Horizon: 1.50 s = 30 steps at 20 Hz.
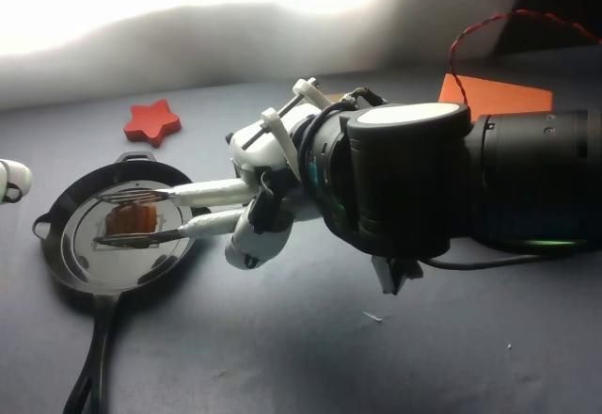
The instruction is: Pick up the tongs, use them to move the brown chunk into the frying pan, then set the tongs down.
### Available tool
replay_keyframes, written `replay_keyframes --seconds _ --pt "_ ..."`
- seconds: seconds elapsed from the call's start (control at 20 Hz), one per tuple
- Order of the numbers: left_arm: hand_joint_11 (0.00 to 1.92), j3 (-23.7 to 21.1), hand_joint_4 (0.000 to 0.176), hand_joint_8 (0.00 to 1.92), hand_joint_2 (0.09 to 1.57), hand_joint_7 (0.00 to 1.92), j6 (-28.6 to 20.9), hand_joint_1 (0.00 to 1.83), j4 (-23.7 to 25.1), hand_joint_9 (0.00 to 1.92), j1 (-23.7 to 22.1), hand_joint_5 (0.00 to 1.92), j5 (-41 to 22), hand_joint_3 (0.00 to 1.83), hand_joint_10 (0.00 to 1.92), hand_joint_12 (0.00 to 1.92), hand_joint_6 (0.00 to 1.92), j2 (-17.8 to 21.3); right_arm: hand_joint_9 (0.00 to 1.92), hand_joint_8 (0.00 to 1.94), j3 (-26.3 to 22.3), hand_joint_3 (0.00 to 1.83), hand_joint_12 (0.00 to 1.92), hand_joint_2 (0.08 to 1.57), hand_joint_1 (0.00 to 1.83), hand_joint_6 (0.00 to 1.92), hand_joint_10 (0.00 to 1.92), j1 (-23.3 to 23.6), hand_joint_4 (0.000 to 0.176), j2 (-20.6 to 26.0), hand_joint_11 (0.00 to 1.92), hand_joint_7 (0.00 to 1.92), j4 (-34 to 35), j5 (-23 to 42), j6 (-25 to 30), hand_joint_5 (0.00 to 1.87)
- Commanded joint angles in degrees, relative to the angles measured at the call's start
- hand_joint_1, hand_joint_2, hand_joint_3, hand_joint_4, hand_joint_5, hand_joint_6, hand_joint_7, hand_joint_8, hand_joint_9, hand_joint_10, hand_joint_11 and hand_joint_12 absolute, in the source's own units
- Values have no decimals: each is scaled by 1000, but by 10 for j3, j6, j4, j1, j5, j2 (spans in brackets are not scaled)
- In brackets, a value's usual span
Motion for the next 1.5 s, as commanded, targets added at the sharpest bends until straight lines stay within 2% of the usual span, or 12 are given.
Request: replay_keyframes --seconds 0.0,0.1,0.2,0.4,0.45,0.6,0.7,0.9,0.95,1.0,1.15,1.45 --pt "0 1 54 9 1311 232 -1 54 38 297 -5 89 -30 0 10 1113 14 4 1463 1941 0 1 1921 1487 552 1921 1921 3 0 4 1502 1346 -31 14 6 1022" --pt "0 -1 54 2 1316 223 -1 55 38 285 -5 90 -30 1 4 1083 10 4 1378 1925 0 0 1921 1472 623 1788 1921 2 0 5 1403 1249 -32 13 6 909" --pt "0 -1 57 7 1317 239 -1 48 38 298 -5 96 -30 1 9 1098 10 5 1151 1592 0 0 1921 1350 998 1548 1895 2 0 6 1166 1113 -32 11 6 663" --pt "0 0 49 1 1319 227 -1 90 38 288 -6 120 -30 1 3 1105 15 5 849 1261 0 0 1866 1329 1016 1539 1509 2 0 8 739 892 -32 10 3 624" --pt "0 -1 46 3 1317 232 -1 100 38 294 -7 118 -30 0 6 1104 12 4 728 1501 0 0 1825 1303 1141 1483 1470 2 0 9 637 786 -32 10 3 554" --pt "0 0 50 3 1320 234 -1 91 39 300 -7 111 -30 1 8 1114 8 4 663 1523 0 0 1831 1306 1145 1481 1468 4 0 9 568 774 -32 11 3 539" --pt "0 1 46 3 1322 236 -1 74 40 300 -6 131 -30 2 7 1122 15 4 685 1176 0 1 1724 1337 1010 1553 1387 7 0 9 554 752 -32 11 3 590" --pt "0 2 48 1 1319 237 -1 99 42 295 -6 129 -29 0 4 1115 9 4 605 1064 -2 0 1680 1385 961 1654 1289 16 0 11 507 657 -32 8 4 519" --pt "0 2 48 1 1320 238 -1 87 42 297 -7 134 -29 0 5 1126 9 4 596 986 -5 0 1642 1384 777 1139 1223 21 0 16 489 643 -32 6 4 460" --pt "0 2 50 0 1322 224 -1 75 43 285 -7 123 -28 1 1 1127 4 4 593 901 -11 1 1612 1390 694 909 1153 27 0 21 476 634 -32 6 5 480" --pt "0 0 45 1 1324 225 -1 83 46 290 -13 118 -24 2 4 1144 1 2 566 786 -45 1 1618 1417 592 739 1103 39 0 51 420 633 -32 15 -8 513" --pt "0 -15 52 4 1316 237 -1 98 52 304 -38 102 -5 0 8 1140 2 -18 554 814 -155 0 1627 1432 540 774 1137 34 0 149 418 623 -32 71 -98 499"
